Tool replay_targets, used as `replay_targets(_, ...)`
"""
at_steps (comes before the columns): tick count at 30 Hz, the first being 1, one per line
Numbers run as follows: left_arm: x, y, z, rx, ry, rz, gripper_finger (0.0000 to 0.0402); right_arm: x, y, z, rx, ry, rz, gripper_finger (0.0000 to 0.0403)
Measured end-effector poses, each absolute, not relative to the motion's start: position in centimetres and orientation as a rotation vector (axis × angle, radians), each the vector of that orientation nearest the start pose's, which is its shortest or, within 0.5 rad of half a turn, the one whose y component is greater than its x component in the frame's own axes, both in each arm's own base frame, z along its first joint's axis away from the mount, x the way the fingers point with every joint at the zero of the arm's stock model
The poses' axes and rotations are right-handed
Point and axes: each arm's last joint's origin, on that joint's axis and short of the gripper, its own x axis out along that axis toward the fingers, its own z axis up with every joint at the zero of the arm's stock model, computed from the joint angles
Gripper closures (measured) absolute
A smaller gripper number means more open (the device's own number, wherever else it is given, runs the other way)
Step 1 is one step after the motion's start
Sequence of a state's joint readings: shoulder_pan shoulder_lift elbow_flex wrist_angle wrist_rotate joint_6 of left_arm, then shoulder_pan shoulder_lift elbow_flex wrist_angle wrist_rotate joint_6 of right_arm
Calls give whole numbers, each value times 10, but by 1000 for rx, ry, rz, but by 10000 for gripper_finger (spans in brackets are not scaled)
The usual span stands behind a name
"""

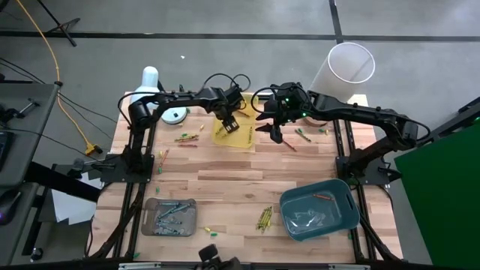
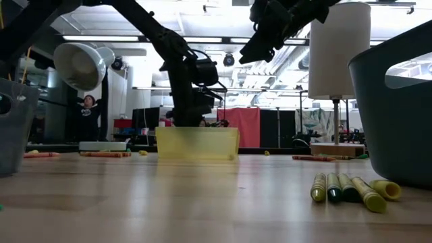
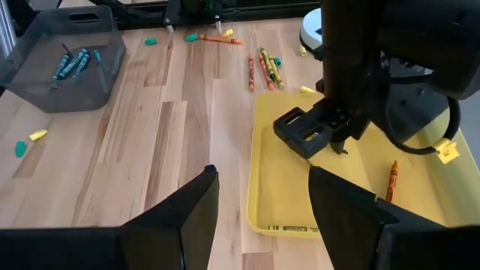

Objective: Sort crayons
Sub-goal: Adjust the green crayon in the yellow bin

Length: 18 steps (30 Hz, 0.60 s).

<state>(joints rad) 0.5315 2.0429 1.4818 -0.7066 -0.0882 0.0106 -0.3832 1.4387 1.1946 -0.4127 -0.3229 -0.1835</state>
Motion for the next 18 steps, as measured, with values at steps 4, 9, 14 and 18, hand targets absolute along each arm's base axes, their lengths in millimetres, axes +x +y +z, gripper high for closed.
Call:
replay_targets(4, 353, 208, 156, -149, 1310, 413, 255, 294, -108, 306, 50, 618, -1, 204)
replay_targets(9, 356, 207, 145, -11, 1376, 372, 255, 294, -109, 306, 49, 614, -2, 204)
replay_targets(14, 356, 208, 144, 37, 1392, 355, 255, 294, -109, 307, 47, 609, -2, 204)
replay_targets(18, 356, 208, 144, 47, 1396, 346, 255, 294, -109, 307, 47, 610, -2, 204)
